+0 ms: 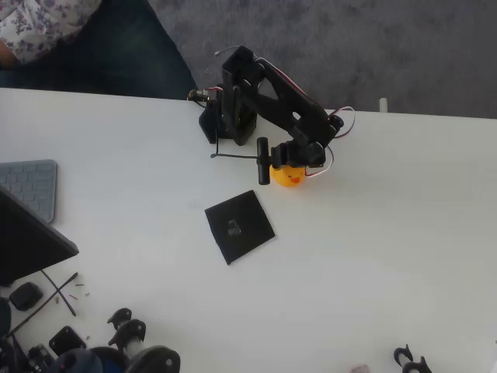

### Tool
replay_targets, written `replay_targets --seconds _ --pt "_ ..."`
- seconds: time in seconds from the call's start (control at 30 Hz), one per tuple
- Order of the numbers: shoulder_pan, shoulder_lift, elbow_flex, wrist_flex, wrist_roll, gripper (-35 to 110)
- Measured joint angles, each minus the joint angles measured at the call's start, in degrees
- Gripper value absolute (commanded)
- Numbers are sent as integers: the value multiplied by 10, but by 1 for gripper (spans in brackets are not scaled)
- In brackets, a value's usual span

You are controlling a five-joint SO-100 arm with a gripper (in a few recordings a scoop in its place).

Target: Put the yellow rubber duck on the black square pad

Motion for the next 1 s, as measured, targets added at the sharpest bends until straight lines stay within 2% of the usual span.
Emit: replay_targets --seconds 0.47,0.7,1.0 --pt "22 -2 -220 5 48 6" --pt "132 -1 -264 7 87 6" --pt "291 85 -264 32 99 6"
